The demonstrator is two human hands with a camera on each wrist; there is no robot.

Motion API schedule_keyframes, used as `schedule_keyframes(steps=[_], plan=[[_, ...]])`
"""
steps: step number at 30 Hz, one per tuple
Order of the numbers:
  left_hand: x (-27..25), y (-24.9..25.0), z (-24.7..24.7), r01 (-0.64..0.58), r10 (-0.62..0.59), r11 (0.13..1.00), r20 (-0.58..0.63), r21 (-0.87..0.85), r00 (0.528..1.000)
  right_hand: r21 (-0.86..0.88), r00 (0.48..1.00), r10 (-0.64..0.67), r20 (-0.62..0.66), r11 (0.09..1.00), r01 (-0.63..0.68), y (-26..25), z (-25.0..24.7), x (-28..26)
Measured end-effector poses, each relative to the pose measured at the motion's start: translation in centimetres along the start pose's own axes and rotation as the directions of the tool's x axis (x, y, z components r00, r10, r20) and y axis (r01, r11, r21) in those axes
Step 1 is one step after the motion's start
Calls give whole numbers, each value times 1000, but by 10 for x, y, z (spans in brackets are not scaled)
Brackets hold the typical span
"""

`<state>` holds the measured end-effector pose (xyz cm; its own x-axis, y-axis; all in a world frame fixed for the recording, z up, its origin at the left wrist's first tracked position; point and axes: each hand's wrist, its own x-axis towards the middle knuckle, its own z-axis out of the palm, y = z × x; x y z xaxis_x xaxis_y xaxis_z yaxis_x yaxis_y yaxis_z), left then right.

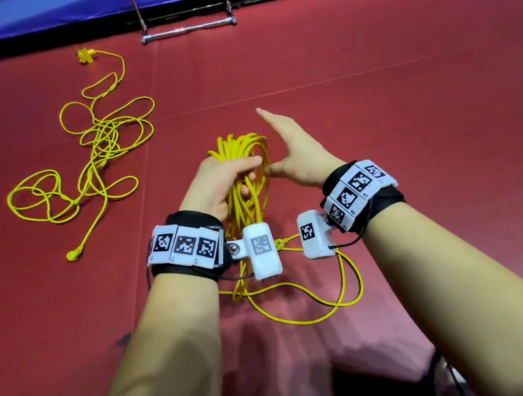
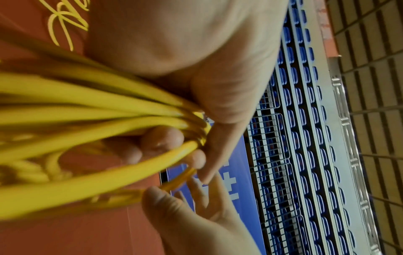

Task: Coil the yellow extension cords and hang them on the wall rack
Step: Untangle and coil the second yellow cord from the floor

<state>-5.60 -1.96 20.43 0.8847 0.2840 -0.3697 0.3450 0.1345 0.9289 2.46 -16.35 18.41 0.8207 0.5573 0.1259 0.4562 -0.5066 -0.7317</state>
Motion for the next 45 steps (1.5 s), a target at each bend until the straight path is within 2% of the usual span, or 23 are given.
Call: schedule_keyframes(steps=[2, 6, 10, 12, 15, 19, 24, 29, 31, 35, 37, 40, 45], plan=[[-2, 1, 3, -9, 6, 998, 59, 65, 998, -64, 998, -47, 32, 997, 49, 6, 2, 3], [-9, 5, 6, -76, 42, 982, 190, 175, 981, -171, 994, -111, 16, 979, 112, 15, 1, 1], [-14, 5, 5, -102, 26, 966, 299, 239, 954, -100, 980, -195, 49, 975, 199, 10, -5, -7], [-15, 6, 4, -134, 43, 959, 337, 250, 940, -36, 988, -151, 19, 988, 152, 6, -6, -9], [-15, 9, 5, -173, 83, 942, 301, 288, 950, 53, 995, -51, -84, 997, 55, 2, -4, -12], [-12, 6, -1, -189, 87, 915, 284, 356, 955, 97, 979, 15, -201, 995, 4, 8, 2, -16], [-12, -4, -2, -185, 59, 913, 331, 365, 942, 145, 925, 127, -358, 986, -80, 14, 0, -19], [-9, -2, 2, -181, 62, 881, 271, 438, 961, 217, 839, 294, -458, 952, -216, 13, 5, -16], [-9, -1, 4, -178, 60, 885, 274, 431, 960, 233, 829, 301, -471, 949, -212, 12, 5, -15], [-13, 0, 5, -171, 56, 928, 331, 331, 942, 212, 856, 245, -455, 964, -163, 6, 2, -14], [-15, 3, 3, -120, 44, 964, 303, 237, 952, 179, 888, 218, -405, 971, -157, 2, 4, -13], [-12, 7, -3, -63, 39, 987, 159, 149, 987, 136, 944, 141, -299, 985, -105, 2, 11, -9], [-4, 12, -15, -98, 99, 995, -64, 24, 993, 165, 978, 97, -183, 984, -67, 2, 27, -4]])
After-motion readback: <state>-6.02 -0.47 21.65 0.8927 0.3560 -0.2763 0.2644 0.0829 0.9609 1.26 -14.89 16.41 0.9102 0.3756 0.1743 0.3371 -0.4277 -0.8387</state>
